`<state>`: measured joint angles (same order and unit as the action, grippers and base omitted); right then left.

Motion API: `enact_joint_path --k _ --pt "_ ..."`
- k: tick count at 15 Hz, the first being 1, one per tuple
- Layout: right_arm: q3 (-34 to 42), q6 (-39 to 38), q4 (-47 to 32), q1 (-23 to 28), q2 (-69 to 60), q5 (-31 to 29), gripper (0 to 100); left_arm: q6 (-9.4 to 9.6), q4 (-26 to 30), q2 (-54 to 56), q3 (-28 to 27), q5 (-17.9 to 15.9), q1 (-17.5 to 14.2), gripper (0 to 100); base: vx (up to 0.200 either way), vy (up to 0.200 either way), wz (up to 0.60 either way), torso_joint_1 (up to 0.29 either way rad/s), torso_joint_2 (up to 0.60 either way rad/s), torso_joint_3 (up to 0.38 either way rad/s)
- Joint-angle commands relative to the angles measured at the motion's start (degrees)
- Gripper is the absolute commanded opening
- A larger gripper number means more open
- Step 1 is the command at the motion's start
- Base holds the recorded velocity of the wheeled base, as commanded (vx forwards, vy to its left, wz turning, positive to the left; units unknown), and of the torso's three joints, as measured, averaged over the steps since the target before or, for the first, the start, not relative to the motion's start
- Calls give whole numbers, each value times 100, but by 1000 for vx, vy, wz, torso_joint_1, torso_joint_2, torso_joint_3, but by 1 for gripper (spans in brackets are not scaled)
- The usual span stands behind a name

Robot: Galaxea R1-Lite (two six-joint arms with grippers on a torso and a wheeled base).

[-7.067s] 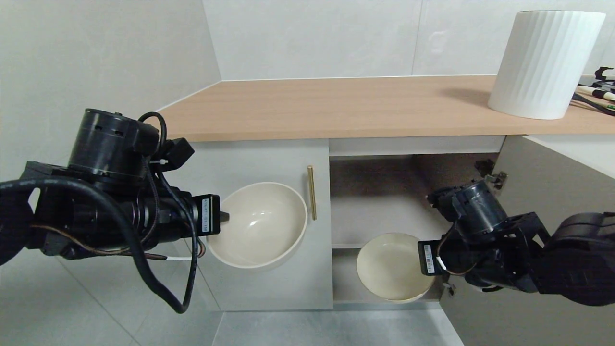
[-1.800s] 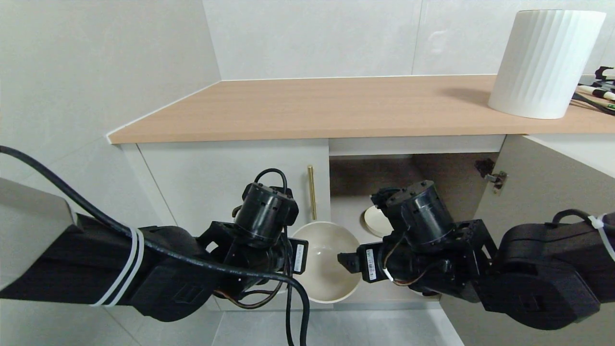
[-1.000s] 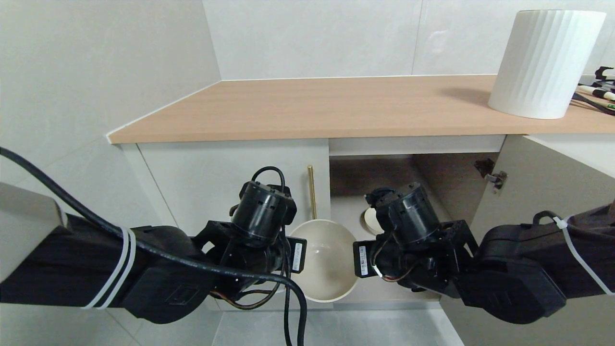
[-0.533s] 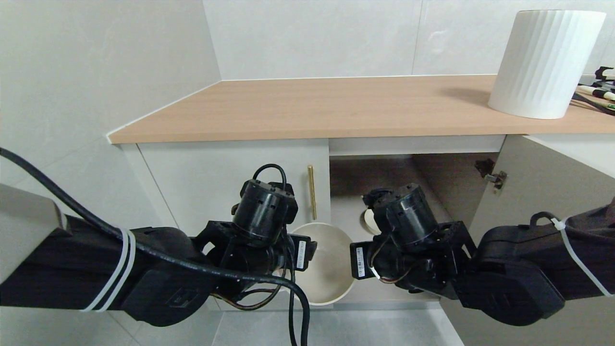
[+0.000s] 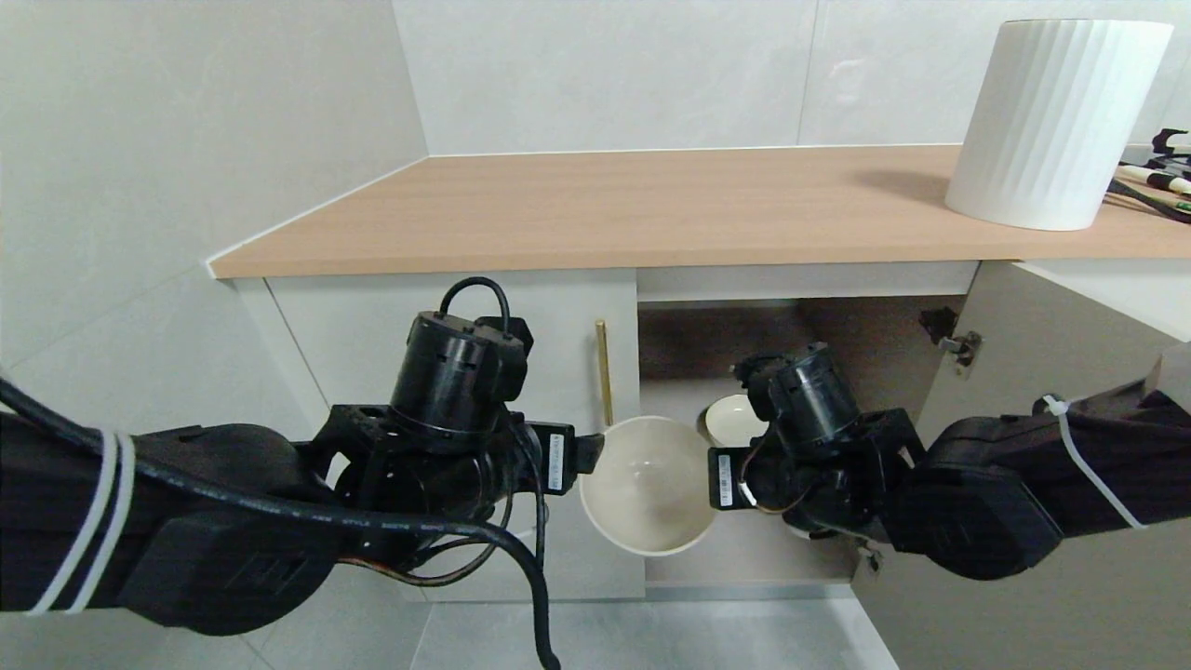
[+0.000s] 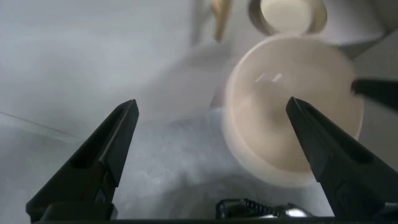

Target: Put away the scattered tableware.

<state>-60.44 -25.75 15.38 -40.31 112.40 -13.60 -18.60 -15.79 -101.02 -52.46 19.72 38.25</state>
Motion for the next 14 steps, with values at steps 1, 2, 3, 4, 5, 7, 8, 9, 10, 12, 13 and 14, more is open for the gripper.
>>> enact_joint_path --k 1,2,3,4,5,7,8,9,10,12,13,14 --pt "-161 -9 0 489 265 7 0 6 -3 153 7 -4 -37 100 0 0 0 0 0 0" --pt "-214 -18 0 604 318 16 0 -3 -3 153 7 5 -37 100 0 0 0 0 0 0" --pt "-389 -53 -27 823 467 -2 0 -3 5 136 7 -4 -37 100 0 0 0 0 0 0" --pt "-521 -150 -36 1026 599 -2 0 6 5 136 7 -4 -37 100 0 0 0 0 0 0" --pt "-644 -220 -36 1166 696 -19 0 -3 5 144 7 -4 -37 100 0 0 0 0 0 0" --pt "-917 -405 -36 1421 898 -55 0 6 -3 144 7 -4 -46 100 0 0 0 0 0 0" --pt "-1057 -449 -36 1553 1047 -90 0 6 5 144 7 -4 -46 100 0 0 0 0 0 0" --pt "-1163 -458 -36 1650 1153 -107 0 6 -3 144 7 -4 -46 100 0 0 0 0 0 0" --pt "-1277 -466 -27 1737 1267 -125 0 6 -3 144 7 -4 -46 100 0 0 0 0 0 0" --pt "-1673 -625 -36 1975 1654 -178 0 6 -3 136 7 -4 -46 100 0 0 0 0 0 0" --pt "-1769 -660 -36 2010 1759 -178 0 6 -3 127 7 -4 -46 100 0 0 0 0 0 0" --pt "-1972 -748 -36 2080 1935 -178 0 6 -3 109 7 -4 -46 100 0 0 0 0 0 0"
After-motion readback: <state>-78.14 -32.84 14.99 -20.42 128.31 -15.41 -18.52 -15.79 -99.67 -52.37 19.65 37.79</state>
